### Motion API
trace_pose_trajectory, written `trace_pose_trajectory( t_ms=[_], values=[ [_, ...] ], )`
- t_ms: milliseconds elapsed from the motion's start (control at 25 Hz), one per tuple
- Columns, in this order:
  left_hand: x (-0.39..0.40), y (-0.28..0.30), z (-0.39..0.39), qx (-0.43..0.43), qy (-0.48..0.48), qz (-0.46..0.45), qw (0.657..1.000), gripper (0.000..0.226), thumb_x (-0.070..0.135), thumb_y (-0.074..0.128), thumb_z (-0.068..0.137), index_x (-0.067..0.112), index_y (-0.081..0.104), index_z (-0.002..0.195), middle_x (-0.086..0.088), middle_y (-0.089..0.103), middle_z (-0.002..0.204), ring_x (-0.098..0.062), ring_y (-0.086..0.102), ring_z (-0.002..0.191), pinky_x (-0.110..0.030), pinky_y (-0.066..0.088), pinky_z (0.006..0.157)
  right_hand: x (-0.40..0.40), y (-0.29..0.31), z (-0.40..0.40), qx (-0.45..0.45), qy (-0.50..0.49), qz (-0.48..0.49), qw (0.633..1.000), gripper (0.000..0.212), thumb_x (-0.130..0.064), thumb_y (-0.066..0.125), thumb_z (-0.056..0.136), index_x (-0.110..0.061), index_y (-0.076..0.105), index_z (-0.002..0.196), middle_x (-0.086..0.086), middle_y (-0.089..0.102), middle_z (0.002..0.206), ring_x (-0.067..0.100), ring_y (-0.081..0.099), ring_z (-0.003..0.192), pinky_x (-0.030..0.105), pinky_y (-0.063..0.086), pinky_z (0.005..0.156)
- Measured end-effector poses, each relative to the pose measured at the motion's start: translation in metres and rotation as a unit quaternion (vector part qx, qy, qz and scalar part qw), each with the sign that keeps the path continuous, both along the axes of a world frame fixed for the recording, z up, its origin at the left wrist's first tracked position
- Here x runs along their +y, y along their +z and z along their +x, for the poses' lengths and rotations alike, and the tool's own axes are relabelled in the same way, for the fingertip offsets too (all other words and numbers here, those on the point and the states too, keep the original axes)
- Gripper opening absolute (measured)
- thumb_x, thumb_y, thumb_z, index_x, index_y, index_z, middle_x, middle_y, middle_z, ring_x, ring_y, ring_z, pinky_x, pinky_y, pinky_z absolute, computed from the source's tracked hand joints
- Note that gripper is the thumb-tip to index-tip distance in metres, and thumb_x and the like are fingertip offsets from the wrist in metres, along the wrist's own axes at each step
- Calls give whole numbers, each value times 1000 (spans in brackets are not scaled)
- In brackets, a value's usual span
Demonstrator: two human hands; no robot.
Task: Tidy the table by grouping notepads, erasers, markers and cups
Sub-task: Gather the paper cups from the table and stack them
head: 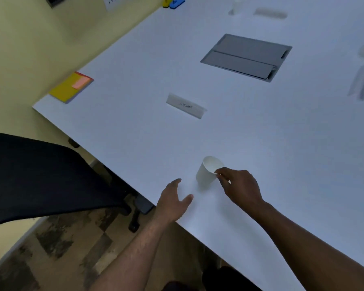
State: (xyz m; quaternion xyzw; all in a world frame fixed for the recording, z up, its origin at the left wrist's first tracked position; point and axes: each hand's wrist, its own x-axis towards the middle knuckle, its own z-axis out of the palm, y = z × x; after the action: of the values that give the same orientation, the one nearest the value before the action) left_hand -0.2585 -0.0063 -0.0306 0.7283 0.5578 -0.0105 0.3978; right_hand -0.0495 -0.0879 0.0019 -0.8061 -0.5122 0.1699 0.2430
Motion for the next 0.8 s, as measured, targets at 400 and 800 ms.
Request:
trace_pose_trajectory(
  t_ms=[400,800],
  values=[
    [114,-43,86,240,-227,-14,944,118,58,75,72,39,-8,154,-8,-31,159,-42,-17,147,-55,15,117,135,-31,104,-11,-109,-74,991,36,-21,54,93,-17,54,129,12,68,110,33,61,104,38,49,81],
    [128,-46,96,258,-274,29,926,127,64,75,69,40,-20,150,-16,-35,156,-55,-17,142,-62,24,113,211,-47,136,29,-168,-116,979,35,-23,51,92,-18,59,125,6,63,125,27,54,118,34,46,93]
  ],
)
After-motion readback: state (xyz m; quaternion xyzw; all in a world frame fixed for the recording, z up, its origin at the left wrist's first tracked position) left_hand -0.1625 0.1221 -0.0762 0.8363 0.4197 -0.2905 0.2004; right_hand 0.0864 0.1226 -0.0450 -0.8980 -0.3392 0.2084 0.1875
